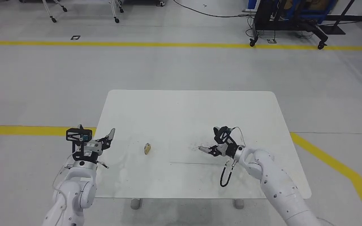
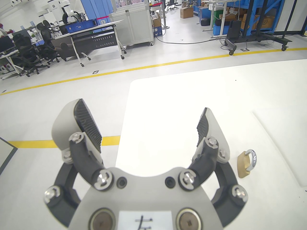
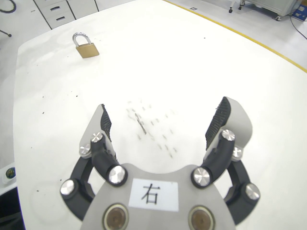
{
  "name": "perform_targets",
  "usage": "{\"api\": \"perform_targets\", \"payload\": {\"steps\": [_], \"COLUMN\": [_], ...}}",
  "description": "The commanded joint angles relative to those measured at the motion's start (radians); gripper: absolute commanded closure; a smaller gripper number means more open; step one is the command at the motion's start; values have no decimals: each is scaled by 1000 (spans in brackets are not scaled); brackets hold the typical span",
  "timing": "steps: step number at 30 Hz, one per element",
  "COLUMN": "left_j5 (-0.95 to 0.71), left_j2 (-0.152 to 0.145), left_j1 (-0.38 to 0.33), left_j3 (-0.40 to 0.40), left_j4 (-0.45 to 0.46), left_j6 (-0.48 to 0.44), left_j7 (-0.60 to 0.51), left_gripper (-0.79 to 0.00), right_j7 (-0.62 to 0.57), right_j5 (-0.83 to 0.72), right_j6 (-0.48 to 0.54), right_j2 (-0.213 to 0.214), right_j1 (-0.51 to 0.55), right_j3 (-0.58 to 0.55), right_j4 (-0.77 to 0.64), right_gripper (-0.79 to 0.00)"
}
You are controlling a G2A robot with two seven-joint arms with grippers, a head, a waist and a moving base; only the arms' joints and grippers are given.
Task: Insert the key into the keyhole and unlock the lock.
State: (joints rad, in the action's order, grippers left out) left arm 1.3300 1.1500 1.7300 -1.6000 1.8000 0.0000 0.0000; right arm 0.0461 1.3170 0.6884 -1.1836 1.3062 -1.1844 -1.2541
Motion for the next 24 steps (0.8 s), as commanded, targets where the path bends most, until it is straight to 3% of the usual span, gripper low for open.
{"api": "perform_targets", "payload": {"steps": [1,3,7,17,24], "left_j5": [0,0,0,0,0], "left_j2": [0,0,0,0,0], "left_j1": [0,0,0,0,0], "left_j3": [0,0,0,0,0], "left_j4": [0,0,0,0,0], "left_j6": [0,0,0,0,0], "left_j7": [0,0,0,0,0], "left_gripper": [-785,-785,-785,-785,-785], "right_j7": [9,23,49,76,92], "right_j5": [35,73,142,171,189], "right_j6": [20,43,54,29,29], "right_j2": [2,3,4,-1,0], "right_j1": [-7,-16,-35,-64,-74], "right_j3": [10,27,54,94,107], "right_j4": [8,13,40,84,92], "right_gripper": [-668,-628,-382,-265,-89]}}
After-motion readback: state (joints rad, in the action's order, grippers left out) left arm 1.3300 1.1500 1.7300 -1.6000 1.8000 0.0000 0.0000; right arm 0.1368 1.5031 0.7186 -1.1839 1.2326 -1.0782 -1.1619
